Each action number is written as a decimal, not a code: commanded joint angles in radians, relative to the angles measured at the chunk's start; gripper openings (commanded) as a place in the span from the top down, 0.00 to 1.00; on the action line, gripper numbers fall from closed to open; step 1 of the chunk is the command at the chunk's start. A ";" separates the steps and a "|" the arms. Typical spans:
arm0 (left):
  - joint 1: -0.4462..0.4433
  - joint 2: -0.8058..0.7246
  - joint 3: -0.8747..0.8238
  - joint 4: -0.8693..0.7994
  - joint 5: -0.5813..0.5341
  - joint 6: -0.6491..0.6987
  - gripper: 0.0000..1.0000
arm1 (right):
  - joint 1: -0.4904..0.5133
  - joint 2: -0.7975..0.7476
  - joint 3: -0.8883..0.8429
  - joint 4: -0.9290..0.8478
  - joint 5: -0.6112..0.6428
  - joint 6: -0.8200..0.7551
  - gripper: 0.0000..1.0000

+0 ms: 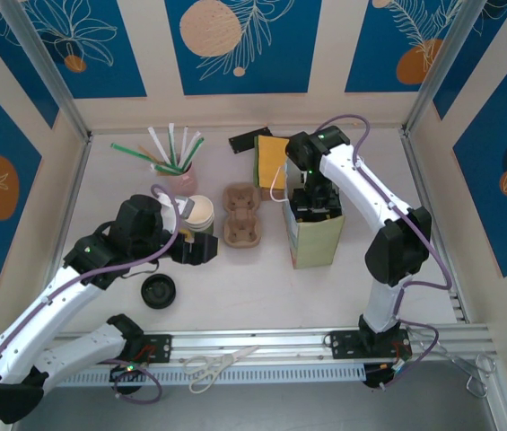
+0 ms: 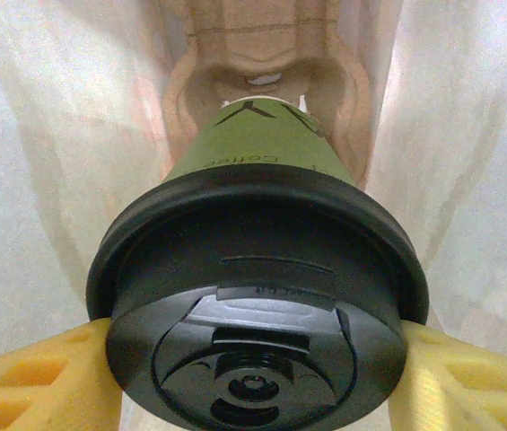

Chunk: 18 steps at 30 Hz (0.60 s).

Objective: Pack the takeout coffee

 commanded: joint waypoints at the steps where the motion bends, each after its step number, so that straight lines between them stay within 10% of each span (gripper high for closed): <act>1: -0.004 -0.009 -0.004 -0.006 0.007 -0.011 0.00 | 0.000 -0.027 -0.022 -0.036 -0.028 0.009 0.34; 18: -0.005 -0.021 -0.025 0.026 -0.010 -0.057 0.00 | -0.005 -0.075 -0.068 0.045 -0.036 0.042 0.34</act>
